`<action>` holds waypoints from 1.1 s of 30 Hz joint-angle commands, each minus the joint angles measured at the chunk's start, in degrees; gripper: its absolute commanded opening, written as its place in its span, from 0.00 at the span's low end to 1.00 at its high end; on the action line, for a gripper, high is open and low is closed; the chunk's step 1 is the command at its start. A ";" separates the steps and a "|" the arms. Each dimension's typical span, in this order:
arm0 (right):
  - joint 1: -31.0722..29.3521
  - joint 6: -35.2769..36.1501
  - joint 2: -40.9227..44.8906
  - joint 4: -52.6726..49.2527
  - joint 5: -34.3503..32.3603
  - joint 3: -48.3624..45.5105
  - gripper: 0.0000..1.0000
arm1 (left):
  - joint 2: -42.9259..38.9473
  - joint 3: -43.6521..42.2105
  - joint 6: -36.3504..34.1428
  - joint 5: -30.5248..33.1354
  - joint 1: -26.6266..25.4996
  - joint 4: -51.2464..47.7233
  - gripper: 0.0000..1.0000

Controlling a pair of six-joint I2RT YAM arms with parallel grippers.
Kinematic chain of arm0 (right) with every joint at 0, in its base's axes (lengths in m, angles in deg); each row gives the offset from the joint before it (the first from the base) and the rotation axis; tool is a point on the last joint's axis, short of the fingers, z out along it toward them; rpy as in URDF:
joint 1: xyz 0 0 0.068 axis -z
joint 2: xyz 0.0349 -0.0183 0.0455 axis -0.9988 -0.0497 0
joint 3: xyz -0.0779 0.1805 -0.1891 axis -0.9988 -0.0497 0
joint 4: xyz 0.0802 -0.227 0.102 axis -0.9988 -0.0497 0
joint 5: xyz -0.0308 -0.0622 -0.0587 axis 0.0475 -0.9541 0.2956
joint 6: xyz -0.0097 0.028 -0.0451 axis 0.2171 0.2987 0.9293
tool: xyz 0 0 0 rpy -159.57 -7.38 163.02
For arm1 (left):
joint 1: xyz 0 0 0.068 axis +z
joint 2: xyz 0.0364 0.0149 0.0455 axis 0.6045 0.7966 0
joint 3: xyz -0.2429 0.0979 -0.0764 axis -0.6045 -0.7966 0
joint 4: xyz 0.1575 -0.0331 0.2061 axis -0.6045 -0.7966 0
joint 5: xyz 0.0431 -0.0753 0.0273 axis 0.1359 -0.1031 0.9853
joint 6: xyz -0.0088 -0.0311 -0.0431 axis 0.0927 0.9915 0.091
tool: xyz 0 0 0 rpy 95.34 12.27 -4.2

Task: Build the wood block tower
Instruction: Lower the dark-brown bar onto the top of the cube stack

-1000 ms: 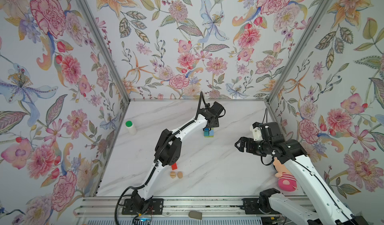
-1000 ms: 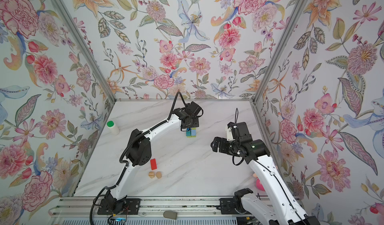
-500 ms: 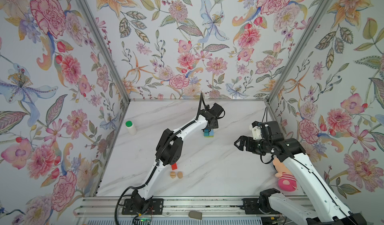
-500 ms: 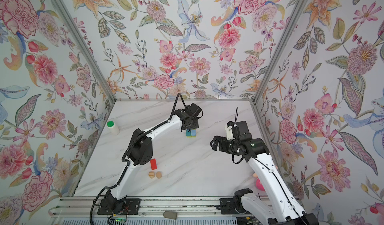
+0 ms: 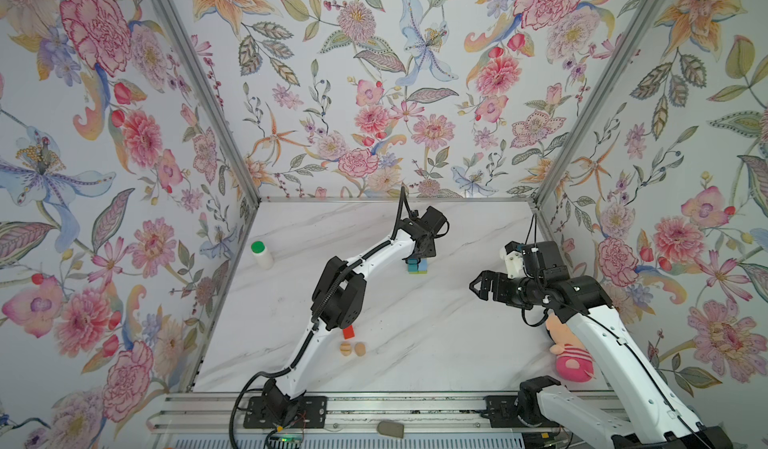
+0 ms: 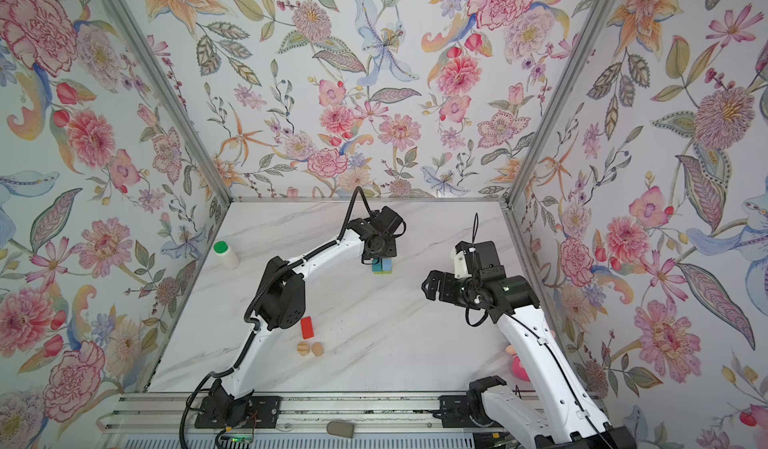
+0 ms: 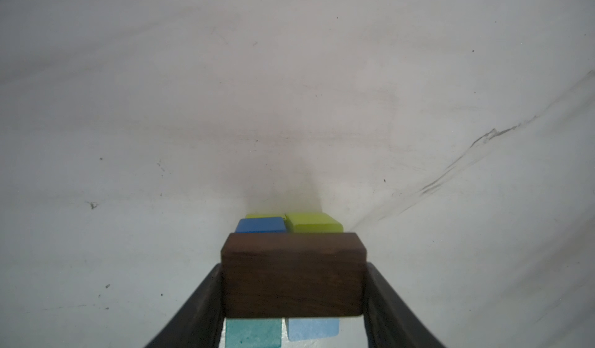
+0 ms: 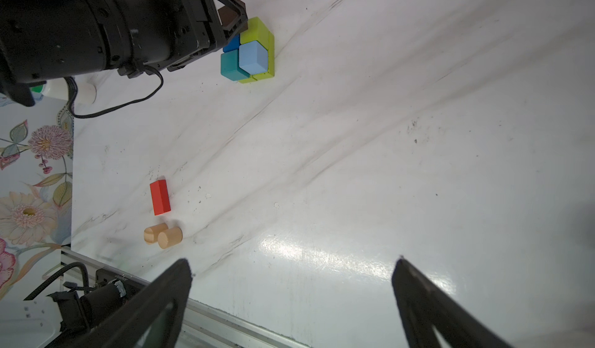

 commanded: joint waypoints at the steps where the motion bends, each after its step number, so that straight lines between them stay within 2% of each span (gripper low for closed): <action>1: 0.43 0.99 -0.32 0.44 0.31 -0.71 0.99 | 0.95 -0.78 -0.75 0.00 0.82 -1.15 0.50; 8: 1.03 1.08 -0.23 0.40 0.56 -1.10 0.99 | 1.23 -0.66 -1.06 0.01 0.82 -1.28 0.51; 15: 1.75 1.34 -0.52 0.44 0.70 -1.19 0.99 | 1.65 -0.19 -1.44 -0.10 1.11 -1.49 0.57; 33: 3.91 2.68 -1.53 0.43 2.06 -1.72 0.99 | 3.06 2.09 -2.50 -1.12 1.10 -2.58 0.57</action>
